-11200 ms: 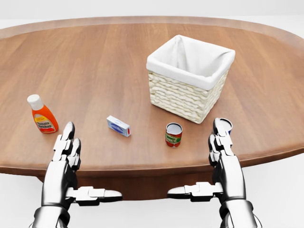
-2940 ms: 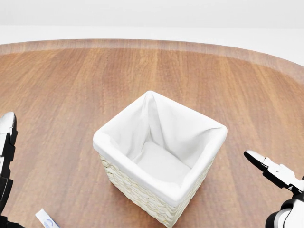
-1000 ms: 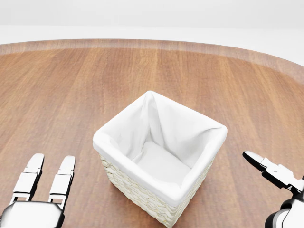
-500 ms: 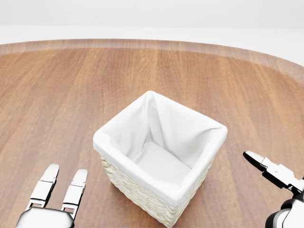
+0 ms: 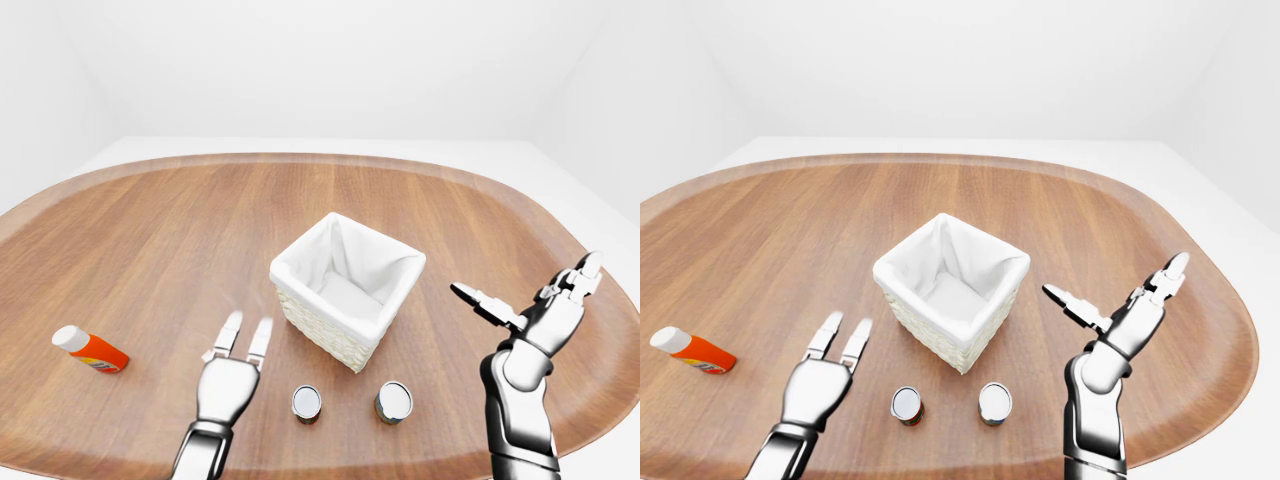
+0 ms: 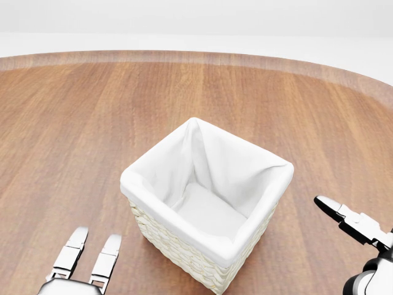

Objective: Pick up the alphabet soup and the cream cheese box, and put them in the basket.

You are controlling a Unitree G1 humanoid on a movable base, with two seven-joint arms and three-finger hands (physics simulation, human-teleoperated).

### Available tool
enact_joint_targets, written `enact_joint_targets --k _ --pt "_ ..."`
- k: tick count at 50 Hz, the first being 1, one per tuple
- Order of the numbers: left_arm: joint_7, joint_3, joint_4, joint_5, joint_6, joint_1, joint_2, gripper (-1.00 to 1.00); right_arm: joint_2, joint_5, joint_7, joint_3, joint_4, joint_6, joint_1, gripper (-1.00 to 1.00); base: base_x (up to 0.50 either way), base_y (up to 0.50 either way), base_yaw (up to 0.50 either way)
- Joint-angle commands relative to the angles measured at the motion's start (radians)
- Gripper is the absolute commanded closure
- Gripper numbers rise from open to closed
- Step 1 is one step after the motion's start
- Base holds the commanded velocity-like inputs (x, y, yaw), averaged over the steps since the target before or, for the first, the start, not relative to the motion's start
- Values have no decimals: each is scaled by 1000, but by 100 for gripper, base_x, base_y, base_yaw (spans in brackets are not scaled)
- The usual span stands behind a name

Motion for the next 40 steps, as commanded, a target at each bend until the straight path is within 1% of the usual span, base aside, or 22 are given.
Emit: enact_joint_targets --k 1,10,14,24,30,32,35,40 --pt "45 -3 76 -18 0 -19 14 -100 1 -3 0 1 -2 0 1 -100 0 0 0" --pt "99 -10 178 -19 0 -45 22 -100 0 -5 0 2 7 0 -1 -100 0 0 0" --pt "100 -11 183 -21 0 -43 26 -100 0 -5 0 3 0 0 -1 -100 0 0 0" --pt "149 -29 310 -19 0 -88 32 -100 1 -5 0 2 -1 0 1 -100 0 0 0" --pt "157 -22 314 -37 0 -85 44 -100 -1 -6 0 3 8 0 -1 -100 0 0 0" --pt "178 -23 362 -34 0 -107 44 -100 -1 -5 0 3 15 0 -3 -100 0 0 0" --pt "191 -28 383 -33 0 -110 46 -100 -1 -6 0 4 12 0 -2 -100 0 0 0" --pt "231 -32 464 -40 0 -141 51 -100 -1 -6 0 3 13 0 -4 -100 0 0 0"
